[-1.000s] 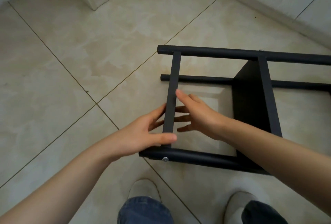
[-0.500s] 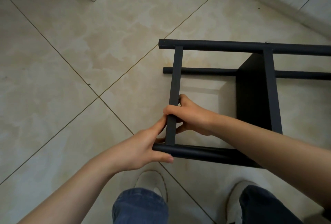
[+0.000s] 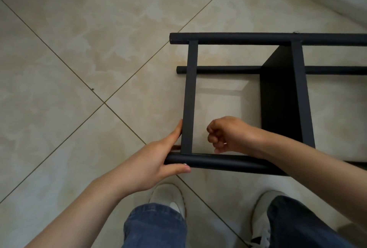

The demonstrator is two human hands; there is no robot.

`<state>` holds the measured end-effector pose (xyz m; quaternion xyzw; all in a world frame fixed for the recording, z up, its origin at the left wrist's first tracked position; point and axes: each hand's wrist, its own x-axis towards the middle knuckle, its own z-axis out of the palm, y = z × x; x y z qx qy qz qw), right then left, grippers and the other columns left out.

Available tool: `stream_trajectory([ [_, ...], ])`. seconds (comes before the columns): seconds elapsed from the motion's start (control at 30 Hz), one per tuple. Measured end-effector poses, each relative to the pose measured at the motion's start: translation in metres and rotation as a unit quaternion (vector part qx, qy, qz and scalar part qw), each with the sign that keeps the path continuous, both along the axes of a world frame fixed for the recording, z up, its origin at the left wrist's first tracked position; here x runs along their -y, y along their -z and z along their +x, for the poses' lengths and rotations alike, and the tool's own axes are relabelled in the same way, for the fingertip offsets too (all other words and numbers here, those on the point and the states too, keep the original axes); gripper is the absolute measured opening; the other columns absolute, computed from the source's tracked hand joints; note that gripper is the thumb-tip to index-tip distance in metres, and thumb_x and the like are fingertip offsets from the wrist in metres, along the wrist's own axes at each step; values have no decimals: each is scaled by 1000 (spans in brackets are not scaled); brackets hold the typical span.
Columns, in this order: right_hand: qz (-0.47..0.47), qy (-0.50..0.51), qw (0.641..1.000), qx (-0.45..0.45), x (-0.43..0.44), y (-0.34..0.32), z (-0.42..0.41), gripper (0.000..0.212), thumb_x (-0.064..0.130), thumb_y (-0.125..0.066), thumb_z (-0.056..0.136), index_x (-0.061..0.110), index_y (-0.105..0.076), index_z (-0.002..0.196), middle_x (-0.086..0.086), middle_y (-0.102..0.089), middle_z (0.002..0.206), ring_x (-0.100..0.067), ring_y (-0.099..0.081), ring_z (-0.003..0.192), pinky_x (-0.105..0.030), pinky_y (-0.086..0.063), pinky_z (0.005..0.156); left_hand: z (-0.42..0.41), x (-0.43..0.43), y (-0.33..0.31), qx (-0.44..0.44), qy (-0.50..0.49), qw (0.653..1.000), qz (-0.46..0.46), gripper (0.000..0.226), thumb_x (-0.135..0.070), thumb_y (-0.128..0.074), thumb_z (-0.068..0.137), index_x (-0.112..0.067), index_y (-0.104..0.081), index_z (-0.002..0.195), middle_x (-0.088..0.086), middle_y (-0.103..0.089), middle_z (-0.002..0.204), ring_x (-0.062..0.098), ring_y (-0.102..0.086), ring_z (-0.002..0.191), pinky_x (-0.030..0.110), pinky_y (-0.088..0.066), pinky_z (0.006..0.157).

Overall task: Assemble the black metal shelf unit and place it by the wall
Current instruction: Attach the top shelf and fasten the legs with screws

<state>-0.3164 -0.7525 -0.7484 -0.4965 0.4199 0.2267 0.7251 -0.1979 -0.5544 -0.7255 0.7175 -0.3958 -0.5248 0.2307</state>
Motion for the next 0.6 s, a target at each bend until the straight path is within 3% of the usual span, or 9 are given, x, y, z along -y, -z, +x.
stream_trajectory([
  [0.17,-62,-91,992,62,-2,-2,-3,19,12,-57,99,7,-75,102,-2,-66,81,-13,-57,73,-22,-55,70,-2,0,0,34,7,999,-3,103,-43,-68,88,-56,10,153,-15,-62,133,-1,-62,115,30,-49,104],
  [0.3,-99,-135,982,90,-1,-2,-1,15,7,-64,94,8,-75,103,1,-76,95,-8,-64,70,-21,-58,74,-3,-1,0,22,-10,999,-39,102,-41,-71,86,-57,5,153,-21,-45,151,-3,-56,124,32,-48,107],
  [0.43,-109,-151,976,109,-7,-2,5,11,2,-70,87,7,-74,96,-10,-76,88,-10,-68,65,-19,-57,67,-2,-2,2,35,-5,998,-55,101,-45,-70,86,-57,4,154,-25,-32,159,-2,-48,134,34,-46,111],
  [0.6,-125,-170,967,140,-16,0,11,7,-1,-71,85,3,-76,88,-13,-74,83,-12,-67,65,-20,-58,68,-2,-2,4,37,-5,998,-50,102,-38,-72,88,-58,3,153,-23,-42,153,-3,-54,127,33,-49,107],
])
